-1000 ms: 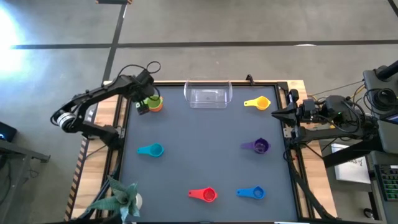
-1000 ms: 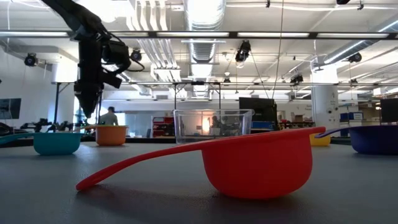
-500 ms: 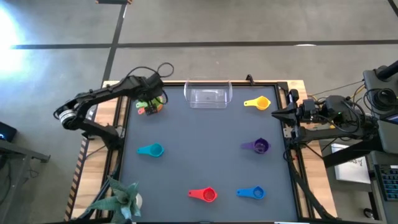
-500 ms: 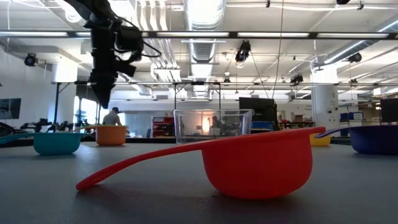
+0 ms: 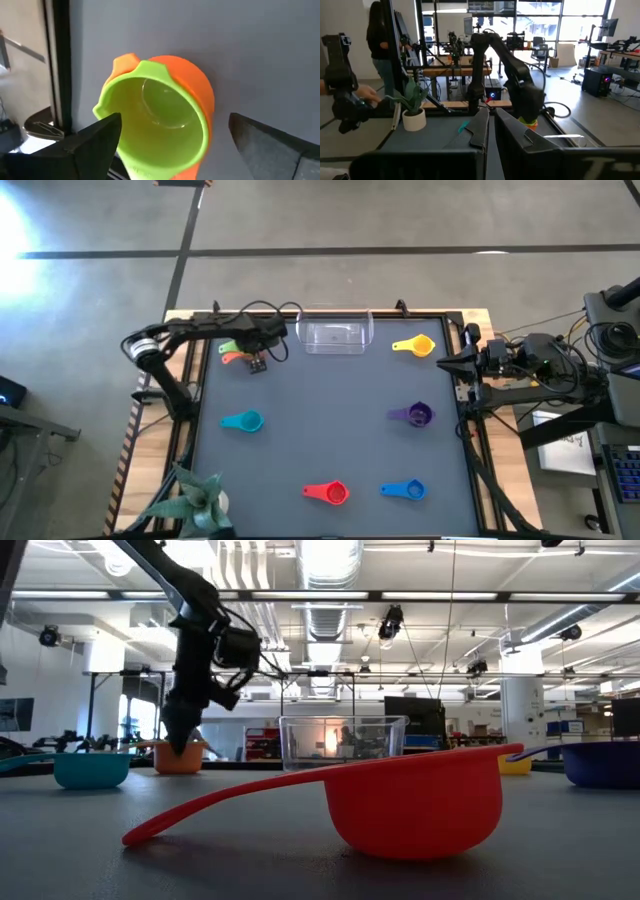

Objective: Nest measuring cups in basket
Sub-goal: Move the stacked measuring cups to the center of the table

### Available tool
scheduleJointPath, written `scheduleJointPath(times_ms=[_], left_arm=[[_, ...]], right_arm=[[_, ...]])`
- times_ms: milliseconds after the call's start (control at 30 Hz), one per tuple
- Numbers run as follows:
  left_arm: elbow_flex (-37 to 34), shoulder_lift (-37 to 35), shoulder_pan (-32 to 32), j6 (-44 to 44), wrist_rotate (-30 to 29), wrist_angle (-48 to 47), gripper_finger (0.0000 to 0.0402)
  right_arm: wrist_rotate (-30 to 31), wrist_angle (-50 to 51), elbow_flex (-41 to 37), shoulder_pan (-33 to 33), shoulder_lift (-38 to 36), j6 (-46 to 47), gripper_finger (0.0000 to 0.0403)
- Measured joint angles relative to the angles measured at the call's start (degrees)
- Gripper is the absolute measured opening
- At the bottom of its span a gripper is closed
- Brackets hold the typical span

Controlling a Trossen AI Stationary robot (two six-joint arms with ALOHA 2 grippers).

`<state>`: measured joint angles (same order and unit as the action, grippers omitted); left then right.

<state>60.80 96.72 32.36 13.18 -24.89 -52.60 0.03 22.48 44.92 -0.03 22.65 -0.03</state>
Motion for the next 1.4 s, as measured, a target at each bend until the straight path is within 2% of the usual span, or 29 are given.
scheduleJointPath(times_ms=[100, 200, 300, 467, 500, 700, 1000, 1233, 1400], left_arm=[[1.0, 2.6, 0.0, -1.2, -0.1, -0.1, 0.0315], [2.2, 4.2, -0.2, -1.9, 0.6, -0.7, 0.0266], [3.8, 5.1, -0.3, -2.4, 1.9, -2.4, 0.0193], [7.6, 4.8, -0.6, -4.9, 4.6, -6.3, 0.0035], [8.6, 4.6, -0.7, -5.7, 5.8, -7.4, 0.0019], [14.6, 1.9, -5.7, -7.4, 7.9, -11.8, 0.0004], [25.7, 0.8, -20.2, -13.8, 11.0, -20.9, 0.0002], [32.6, 2.7, -31.0, -16.7, 15.4, -16.8, 0.0001], [34.5, 7.1, -34.7, -16.8, 15.5, -13.0, 0.0001]], right_arm=[[0.0, 0.0, 0.0, 0.0, 0.0, 0.0, 0.0022], [0.0, 0.0, 0.0, 0.0, 0.0, 0.0, 0.0022], [0.0, 0.0, 0.0, 0.0, 0.0, 0.0, 0.0022], [0.0, 0.0, 0.0, 0.0, 0.0, 0.0, 0.0022], [0.0, 0.0, 0.0, 0.0, 0.0, 0.0, 0.0022], [0.0, 0.0, 0.0, 0.0, 0.0, 0.0, 0.0022], [0.0, 0.0, 0.0, 0.0, 0.0, 0.0, 0.0022], [0.0, 0.0, 0.0, 0.0, 0.0, 0.0, 0.0022], [0.0, 0.0, 0.0, 0.0, 0.0, 0.0, 0.0022]])
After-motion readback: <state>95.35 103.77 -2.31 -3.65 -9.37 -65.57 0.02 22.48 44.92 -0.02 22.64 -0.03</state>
